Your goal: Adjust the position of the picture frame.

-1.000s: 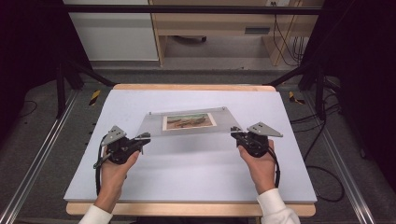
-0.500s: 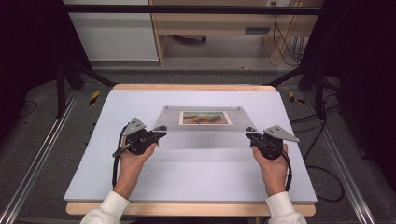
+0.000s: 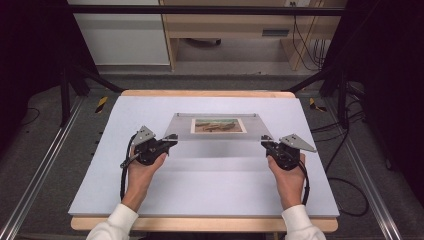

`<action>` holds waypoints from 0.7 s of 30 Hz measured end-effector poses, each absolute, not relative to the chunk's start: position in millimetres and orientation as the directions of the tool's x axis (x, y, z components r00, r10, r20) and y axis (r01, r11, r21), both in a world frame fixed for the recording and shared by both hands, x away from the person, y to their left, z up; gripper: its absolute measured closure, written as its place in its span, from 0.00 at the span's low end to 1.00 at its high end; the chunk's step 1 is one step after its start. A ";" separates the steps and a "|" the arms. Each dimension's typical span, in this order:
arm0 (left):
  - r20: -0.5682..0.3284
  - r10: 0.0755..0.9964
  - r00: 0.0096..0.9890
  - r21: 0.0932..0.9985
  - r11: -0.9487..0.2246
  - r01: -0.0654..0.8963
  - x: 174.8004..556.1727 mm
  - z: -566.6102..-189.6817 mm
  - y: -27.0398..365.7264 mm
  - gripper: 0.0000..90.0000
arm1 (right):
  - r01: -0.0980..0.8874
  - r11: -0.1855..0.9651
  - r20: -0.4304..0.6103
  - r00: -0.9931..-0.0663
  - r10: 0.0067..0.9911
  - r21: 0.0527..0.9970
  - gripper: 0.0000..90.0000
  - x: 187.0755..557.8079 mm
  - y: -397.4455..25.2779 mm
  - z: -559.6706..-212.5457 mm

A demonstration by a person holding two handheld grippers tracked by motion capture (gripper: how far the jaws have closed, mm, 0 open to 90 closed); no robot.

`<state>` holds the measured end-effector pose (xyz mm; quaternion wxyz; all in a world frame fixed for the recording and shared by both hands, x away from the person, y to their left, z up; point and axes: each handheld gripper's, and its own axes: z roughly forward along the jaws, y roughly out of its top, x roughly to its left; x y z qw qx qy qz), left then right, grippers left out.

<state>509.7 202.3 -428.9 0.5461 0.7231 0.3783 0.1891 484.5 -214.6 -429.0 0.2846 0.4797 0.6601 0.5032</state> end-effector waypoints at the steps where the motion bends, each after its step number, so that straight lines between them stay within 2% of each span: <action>1: -0.144 0.753 0.642 0.932 -0.114 0.344 509.2 -429.8 202.7 0.92 | 0.348 0.035 0.106 -0.380 0.919 0.937 0.93 484.7 -214.2 -429.6; 21: -0.131 0.760 0.637 0.918 -0.150 0.368 502.8 -442.1 204.6 0.92 | 0.382 0.049 0.113 -0.391 0.914 0.923 0.93 480.9 -211.6 -442.2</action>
